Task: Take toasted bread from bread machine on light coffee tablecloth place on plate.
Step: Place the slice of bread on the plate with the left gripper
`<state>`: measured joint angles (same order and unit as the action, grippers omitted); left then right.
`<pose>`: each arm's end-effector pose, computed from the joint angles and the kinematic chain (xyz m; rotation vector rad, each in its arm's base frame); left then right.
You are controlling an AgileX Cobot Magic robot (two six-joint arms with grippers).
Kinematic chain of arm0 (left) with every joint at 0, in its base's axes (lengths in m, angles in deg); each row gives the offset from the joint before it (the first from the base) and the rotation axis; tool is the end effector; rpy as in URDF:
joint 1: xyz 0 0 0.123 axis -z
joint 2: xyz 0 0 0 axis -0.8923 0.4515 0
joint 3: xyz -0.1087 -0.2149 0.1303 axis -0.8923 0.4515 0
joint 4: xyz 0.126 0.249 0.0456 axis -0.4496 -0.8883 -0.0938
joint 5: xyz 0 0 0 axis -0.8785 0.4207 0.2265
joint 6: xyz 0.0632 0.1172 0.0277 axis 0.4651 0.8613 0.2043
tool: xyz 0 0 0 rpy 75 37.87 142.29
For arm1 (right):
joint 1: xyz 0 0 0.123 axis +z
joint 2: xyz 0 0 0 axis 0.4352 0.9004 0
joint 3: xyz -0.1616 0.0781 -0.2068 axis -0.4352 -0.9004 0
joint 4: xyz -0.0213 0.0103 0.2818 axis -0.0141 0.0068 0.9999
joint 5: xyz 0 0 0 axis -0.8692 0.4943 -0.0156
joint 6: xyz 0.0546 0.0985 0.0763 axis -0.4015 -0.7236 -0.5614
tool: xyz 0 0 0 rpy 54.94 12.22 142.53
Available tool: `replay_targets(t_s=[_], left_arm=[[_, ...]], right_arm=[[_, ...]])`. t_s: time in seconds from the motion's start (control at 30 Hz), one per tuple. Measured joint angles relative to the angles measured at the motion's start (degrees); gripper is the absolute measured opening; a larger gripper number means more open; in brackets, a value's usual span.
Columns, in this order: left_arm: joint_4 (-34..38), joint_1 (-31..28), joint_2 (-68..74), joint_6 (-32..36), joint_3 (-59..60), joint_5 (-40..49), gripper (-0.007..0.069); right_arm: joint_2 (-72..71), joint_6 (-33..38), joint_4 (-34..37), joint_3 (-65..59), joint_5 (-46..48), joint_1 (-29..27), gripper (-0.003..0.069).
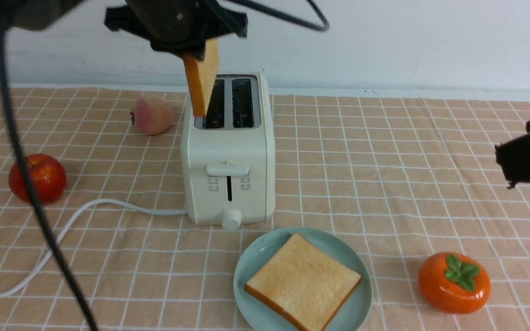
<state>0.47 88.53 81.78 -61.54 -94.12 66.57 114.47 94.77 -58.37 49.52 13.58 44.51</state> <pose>0.4241 -0.1725 0.3954 0.0621 2.2865 -0.1694 0.1926 0.1280 0.4323 -0.7536 2.1470 0.6137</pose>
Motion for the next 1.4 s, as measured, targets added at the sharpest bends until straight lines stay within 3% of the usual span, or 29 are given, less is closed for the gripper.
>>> replay_targets(t_s=[0.1, 0.17, 0.43, 0.57, 0.67, 0.7, 0.73, 0.83, 1.07, 1.23, 1.33, 1.4], left_arm=[[2.1, 0.0, -6.6, 4.0, 0.0, 3.1, 0.0077], [7.7, 0.0, -13.4, 9.1, 2.3, 6.5, 0.0077], [37.6, 0.0, -25.3, 25.8, 27.1, 4.6, 0.0077], [60.1, 0.7, -24.6, 38.3, 48.8, -6.5, 0.0077], [78.0, 3.2, -21.5, 49.3, 62.3, -20.5, 0.0077], [79.0, 3.4, -21.3, 49.9, 62.9, -21.5, 0.0077], [86.9, 5.2, -19.2, 54.3, 66.6, -29.1, 0.0077], [97.5, 8.0, -15.5, 59.6, 69.7, -40.7, 0.0077], [103.6, 11.7, -10.1, 65.3, 70.0, -47.5, 0.0141], [102.5, 12.2, -10.4, 65.7, 70.0, -50.8, 0.0453], [100.7, 12.2, -11.4, 65.7, 70.1, -50.8, 0.0551], [95.5, 12.2, -13.9, 65.7, 70.1, -49.6, 0.0638]], right_arm=[[0.0, 0.0, 0.0, 0.0, 0.1, 0.0, 0.0441], [-0.1, 0.5, 0.0, 0.0, 0.1, 0.0, 0.0441], [-0.1, 0.9, 0.0, 0.0, 0.1, 0.0, 0.0441], [-0.1, 0.9, 0.0, 0.0, 0.2, 0.0, 0.0441], [-0.1, 0.9, 0.0, 0.0, 0.2, 0.0, 0.0441], [-0.1, 0.9, 0.0, 0.0, 0.2, 0.0, 0.0441], [-0.1, 0.9, 0.0, 0.0, 0.2, 0.0, 0.0441], [-0.1, 0.9, 0.0, 0.0, 0.2, 0.0, 0.0441], [-0.1, 0.9, 0.0, 0.0, 0.3, 0.0, 0.0441], [-0.1, 0.9, 0.0, 0.0, 1.0, 0.0, 0.0441], [-0.1, 0.9, 0.0, 0.0, 1.2, 0.0, 0.0441], [-0.1, 0.9, 0.0, 0.0, 1.5, 0.0, 0.0441]])
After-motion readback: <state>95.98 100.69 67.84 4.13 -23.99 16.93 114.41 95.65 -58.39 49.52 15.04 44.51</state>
